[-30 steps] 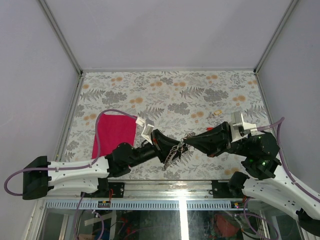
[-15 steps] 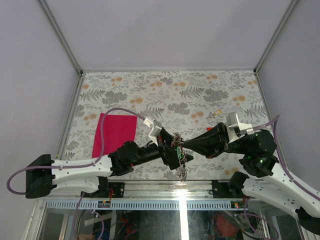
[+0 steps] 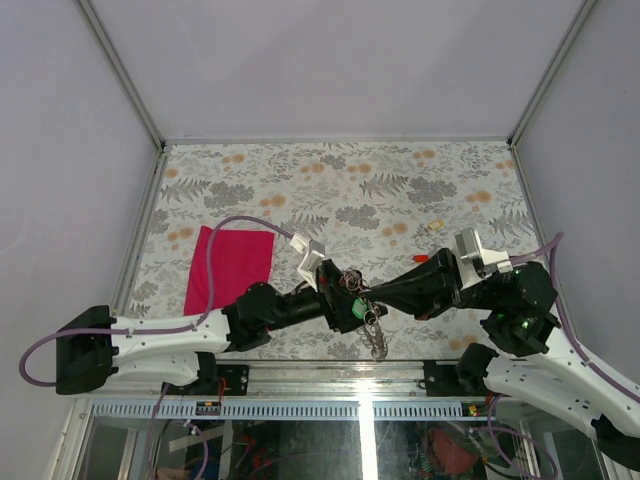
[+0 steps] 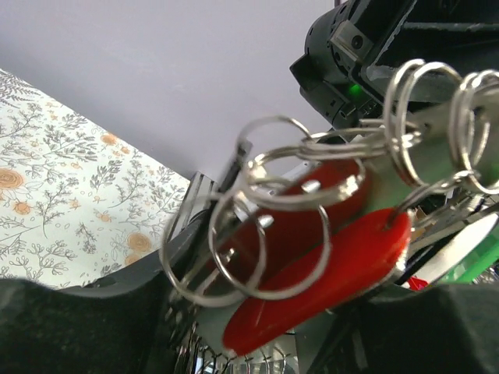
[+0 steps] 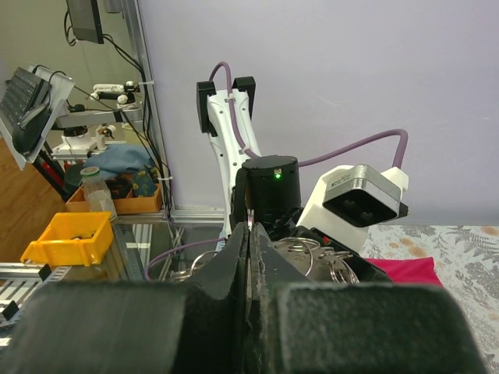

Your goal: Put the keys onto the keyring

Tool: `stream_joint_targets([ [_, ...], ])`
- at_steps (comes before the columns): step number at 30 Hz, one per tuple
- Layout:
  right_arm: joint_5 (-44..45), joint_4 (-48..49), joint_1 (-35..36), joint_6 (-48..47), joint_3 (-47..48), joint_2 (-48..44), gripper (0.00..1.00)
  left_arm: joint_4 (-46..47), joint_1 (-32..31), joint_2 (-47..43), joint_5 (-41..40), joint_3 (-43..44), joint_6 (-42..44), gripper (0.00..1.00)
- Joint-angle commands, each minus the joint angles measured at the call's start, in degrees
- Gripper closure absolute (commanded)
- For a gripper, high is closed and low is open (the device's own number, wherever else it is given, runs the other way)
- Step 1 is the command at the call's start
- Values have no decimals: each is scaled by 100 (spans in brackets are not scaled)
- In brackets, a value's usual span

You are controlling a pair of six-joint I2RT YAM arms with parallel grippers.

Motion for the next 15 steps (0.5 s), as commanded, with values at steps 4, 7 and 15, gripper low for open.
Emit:
stream_joint_targets([
  [4, 182, 467, -27, -60, 191, -136, 100, -72, 38, -173, -325, 13, 103, 51],
  [7, 256, 406, -28, -109, 191, -183, 100, -261, 44, -283, -646, -42, 77, 39],
  [15, 536, 253, -32, -243, 147, -325, 100, -571, 45, -465, -1076, -129, -11, 37],
])
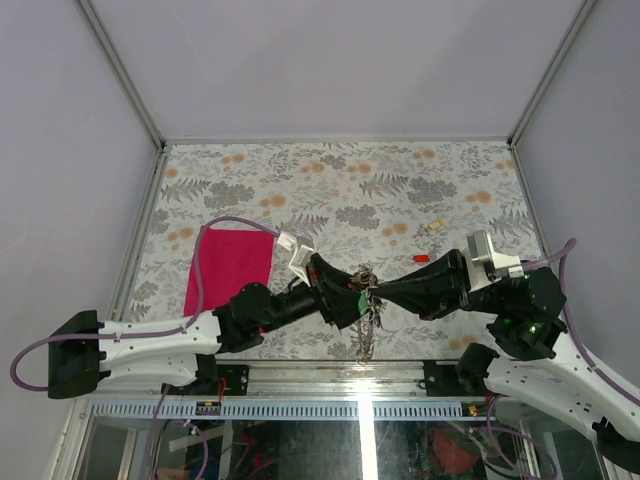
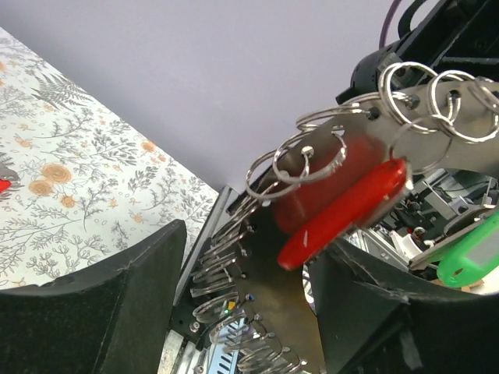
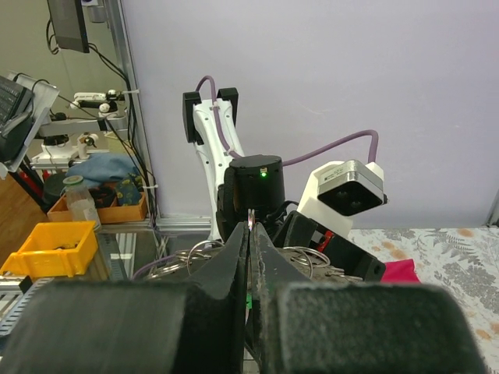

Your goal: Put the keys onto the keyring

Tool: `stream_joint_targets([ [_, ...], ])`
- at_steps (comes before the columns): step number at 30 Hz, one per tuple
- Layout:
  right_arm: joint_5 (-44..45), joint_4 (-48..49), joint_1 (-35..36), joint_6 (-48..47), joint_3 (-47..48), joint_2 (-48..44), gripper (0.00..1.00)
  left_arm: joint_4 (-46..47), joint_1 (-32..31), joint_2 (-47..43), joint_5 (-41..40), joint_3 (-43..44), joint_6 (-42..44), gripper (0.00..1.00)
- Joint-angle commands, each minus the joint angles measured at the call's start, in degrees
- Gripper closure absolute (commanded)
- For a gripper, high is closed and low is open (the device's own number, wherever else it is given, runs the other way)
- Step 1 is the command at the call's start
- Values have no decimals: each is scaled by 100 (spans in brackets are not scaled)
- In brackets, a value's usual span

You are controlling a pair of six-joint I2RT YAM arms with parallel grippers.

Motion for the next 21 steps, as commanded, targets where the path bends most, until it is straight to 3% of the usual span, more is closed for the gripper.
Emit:
stream_joint_targets([
  [1, 250, 419, -31, -114, 146, -67, 100, -54, 37, -64, -346, -58, -5, 38],
  [15, 156, 573, -25, -35, 119, 30, 100, 241, 38, 300, 342, 162, 49, 43],
  [21, 191, 514, -30, -64, 108, -11, 100, 309, 39, 313, 361, 124, 30, 67],
])
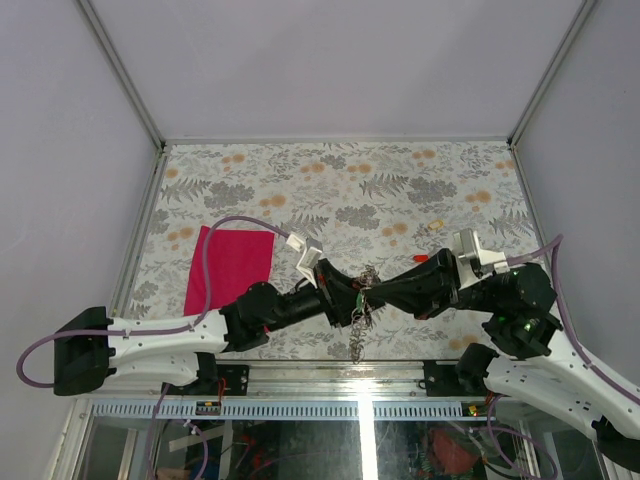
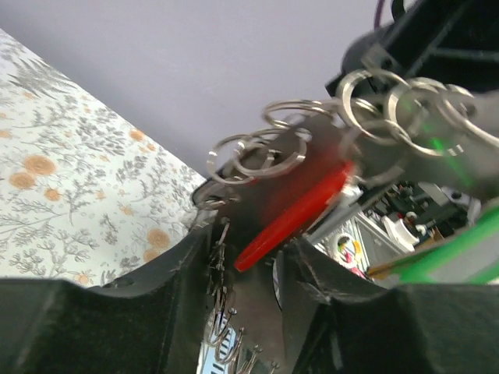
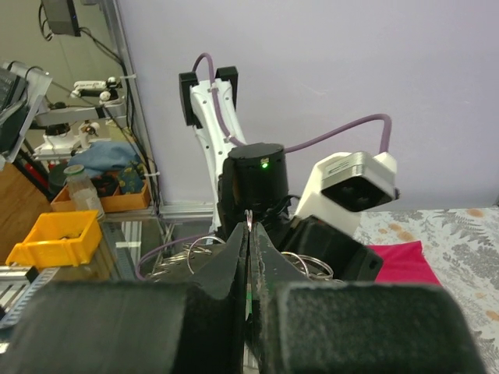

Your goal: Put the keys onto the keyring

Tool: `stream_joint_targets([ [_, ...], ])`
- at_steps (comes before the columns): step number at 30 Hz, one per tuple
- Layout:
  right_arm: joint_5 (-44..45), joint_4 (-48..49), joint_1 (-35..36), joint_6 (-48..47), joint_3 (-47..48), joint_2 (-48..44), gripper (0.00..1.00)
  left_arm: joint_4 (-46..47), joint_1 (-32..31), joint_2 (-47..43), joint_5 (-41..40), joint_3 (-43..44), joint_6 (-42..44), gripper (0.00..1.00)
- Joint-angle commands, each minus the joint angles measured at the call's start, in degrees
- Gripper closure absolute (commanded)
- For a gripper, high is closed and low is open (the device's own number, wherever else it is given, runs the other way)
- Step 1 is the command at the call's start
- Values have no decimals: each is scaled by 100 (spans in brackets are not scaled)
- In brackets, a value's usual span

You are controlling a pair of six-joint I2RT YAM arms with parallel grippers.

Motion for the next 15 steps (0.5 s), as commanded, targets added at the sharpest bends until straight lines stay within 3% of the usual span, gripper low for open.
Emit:
stream_joint_targets([
  [1, 168, 631, -29, -41, 160, -117, 100, 165, 36, 23, 74, 62, 83, 70],
  [11, 251, 393, -30, -171, 136, -217, 100, -275, 38, -220, -208, 33, 171, 99],
  [15, 294, -137, -25, -482, 263, -298, 87, -1132, 51, -419, -632, 194, 388, 100],
])
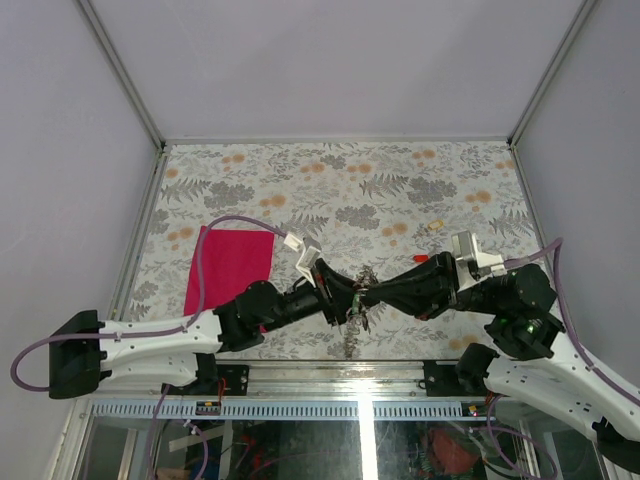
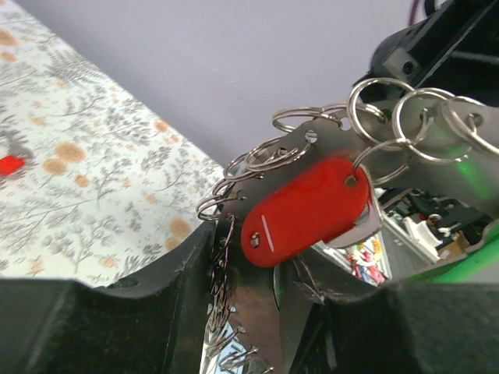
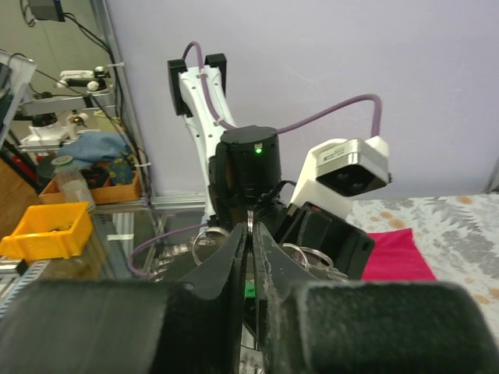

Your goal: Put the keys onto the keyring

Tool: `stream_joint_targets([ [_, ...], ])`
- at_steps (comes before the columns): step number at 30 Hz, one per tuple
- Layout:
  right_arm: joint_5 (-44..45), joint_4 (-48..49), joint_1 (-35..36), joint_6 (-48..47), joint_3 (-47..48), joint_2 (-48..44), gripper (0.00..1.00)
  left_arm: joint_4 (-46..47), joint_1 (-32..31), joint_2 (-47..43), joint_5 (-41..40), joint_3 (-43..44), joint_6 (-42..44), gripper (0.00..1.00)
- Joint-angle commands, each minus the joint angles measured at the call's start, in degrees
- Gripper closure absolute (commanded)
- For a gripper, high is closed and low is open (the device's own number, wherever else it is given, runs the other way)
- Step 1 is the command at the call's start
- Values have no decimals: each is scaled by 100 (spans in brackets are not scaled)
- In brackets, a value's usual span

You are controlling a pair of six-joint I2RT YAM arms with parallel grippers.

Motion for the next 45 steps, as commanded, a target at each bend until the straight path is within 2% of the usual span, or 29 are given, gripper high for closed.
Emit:
stream_joint_targets([
  [1, 308, -67, -29, -482, 338, -220, 82, -968, 17, -288, -584, 245, 394, 100],
  [5, 543, -895, -34, -959, 537, -334, 67, -1907, 45, -460, -1012, 493, 663, 100],
  [9, 923, -1655, -32, -1371, 677, -482, 57, -2582, 91, -576, -1268, 671, 848, 100],
  [19, 2964, -2494, -32, -1255, 798, -595, 55, -3811, 490, -282, -1487, 1248, 1181, 100],
  [23, 3757, -2672, -27, -1252, 754, -595, 48, -4700, 707, 369, -1791, 1884, 1586, 100],
  [30, 4641, -2909, -27, -1290, 770, -660, 33, -5917, 1147, 1895, -2260, 2974, 2465, 100],
  [36, 4935, -3532, -29, -1296, 928, -728, 20, -6809, 1437, 3283, -3061, 3765, 2977, 100],
  [41, 5288, -3582, -30, -987, 829, -1024, 15, -7296, 1510, 4372, -3807, 4243, 3271, 100],
  [45, 5410, -3523, -33, -961, 762, -1247, 6, -7328, 1670, 4859, -4170, 4355, 3410, 100],
])
